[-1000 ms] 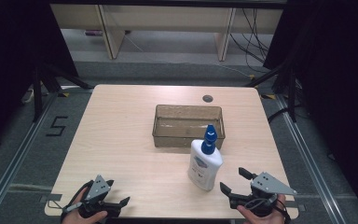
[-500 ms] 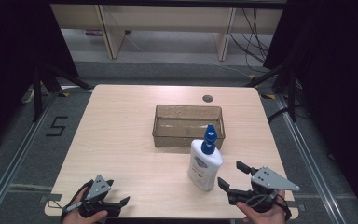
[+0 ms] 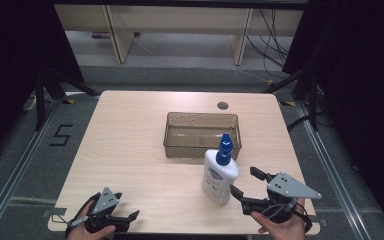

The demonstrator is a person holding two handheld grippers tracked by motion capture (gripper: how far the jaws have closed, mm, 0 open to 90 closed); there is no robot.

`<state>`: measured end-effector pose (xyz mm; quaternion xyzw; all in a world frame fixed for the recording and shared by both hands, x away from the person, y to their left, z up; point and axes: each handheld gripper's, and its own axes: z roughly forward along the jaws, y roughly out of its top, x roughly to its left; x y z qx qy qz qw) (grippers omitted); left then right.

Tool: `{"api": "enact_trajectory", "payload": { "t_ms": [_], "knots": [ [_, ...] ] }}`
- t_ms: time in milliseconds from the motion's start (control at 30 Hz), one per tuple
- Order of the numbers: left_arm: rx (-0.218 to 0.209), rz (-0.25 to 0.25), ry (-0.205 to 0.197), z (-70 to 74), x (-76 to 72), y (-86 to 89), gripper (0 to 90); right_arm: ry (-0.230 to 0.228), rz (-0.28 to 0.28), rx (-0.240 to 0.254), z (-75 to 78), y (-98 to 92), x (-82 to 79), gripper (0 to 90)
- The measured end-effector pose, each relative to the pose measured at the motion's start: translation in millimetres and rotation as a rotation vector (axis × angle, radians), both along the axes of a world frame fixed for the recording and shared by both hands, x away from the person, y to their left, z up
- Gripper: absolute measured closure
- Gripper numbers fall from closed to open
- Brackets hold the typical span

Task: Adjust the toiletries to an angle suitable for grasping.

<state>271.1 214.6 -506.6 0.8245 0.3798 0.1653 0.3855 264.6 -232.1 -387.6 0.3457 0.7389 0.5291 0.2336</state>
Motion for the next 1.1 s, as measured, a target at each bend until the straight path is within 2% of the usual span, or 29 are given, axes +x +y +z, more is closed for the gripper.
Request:
{"api": "enact_trajectory", "payload": {
  "t_ms": [33, 67, 100, 133, 300, 433, 500, 533, 600, 667, 733, 800, 867, 933, 967, 1000, 1100],
  "knots": [
    [-0.002, 0.004, -0.005, -0.4, -0.2, -0.3, 14.9, 0.007, 0.006, -0.005, 2.6, 0.7, 0.1, 19.9],
    [0.004, 0.0, 0.002, 0.3, -0.2, -0.1, 14.9, -0.013, 0.0, -0.006, 3.8, 1.6, 1.4, 20.0],
    [0.004, 0.0, 0.0, 0.3, -0.3, -0.2, 14.9, 0.009, -0.002, -0.006, 6.2, 2.6, 0.6, 20.0],
    [0.0, -0.004, -0.001, 0.1, -0.3, -0.3, 14.9, -0.01, 0.001, -0.02, 10.5, 3.7, 2.9, 20.0],
    [0.005, 0.001, 0.0, 0.6, -0.3, 0.1, 14.9, -0.012, 0.009, -0.021, 18.0, 11.2, 7.6, 20.4],
    [0.008, 0.006, -0.001, 0.5, -0.2, 0.2, 14.9, 0.007, 0.016, -0.018, 22.8, 16.6, 11.1, 21.4],
    [0.003, 0.005, 0.0, 0.6, -0.6, -0.2, 14.9, 0.003, 0.013, -0.021, 23.6, 17.1, 13.0, 21.6],
    [-0.008, 0.011, -0.003, 0.4, -1.1, -1.2, 14.9, -0.022, 0.007, -0.017, 23.5, 16.6, 15.6, 21.6],
    [-0.019, 0.014, -0.011, -0.2, -0.6, -1.3, 14.9, -0.026, 0.009, -0.011, 23.5, 16.6, 16.3, 21.8],
    [-0.003, -0.004, -0.006, 0.2, 0.5, 0.3, 14.9, 0.008, 0.021, -0.004, 25.5, 17.9, 16.0, 22.4],
    [-0.005, -0.003, -0.006, 0.1, 0.4, 0.0, 14.9, -0.025, 0.017, -0.013, 25.7, 18.4, 18.5, 22.8],
    [-0.005, -0.003, -0.007, 0.1, 0.4, 0.0, 14.9, -0.01, 0.022, 0.0, 26.8, 21.1, 19.1, 22.8],
    [-0.006, -0.002, -0.004, -0.2, 0.7, 0.0, 14.9, -0.019, 0.041, 0.006, 28.3, 22.8, 21.0, 22.8],
    [-0.005, -0.002, -0.001, -0.3, 0.7, -0.2, 14.9, -0.009, 0.04, 0.004, 29.4, 23.6, 20.6, 22.8],
    [-0.018, 0.005, -0.002, -0.8, 0.6, -1.3, 14.9, -0.008, 0.034, -0.004, 31.4, 24.0, 20.6, 22.8],
    [-0.018, 0.004, -0.002, -0.8, 0.6, -1.4, 14.9, -0.032, 0.039, -0.009, 32.0, 24.0, 22.8, 22.9],
    [-0.023, 0.012, -0.007, -1.5, 0.9, -1.8, 14.9, -0.051, 0.037, -0.022, 34.5, 25.3, 26.6, 23.5]
  ]
}}
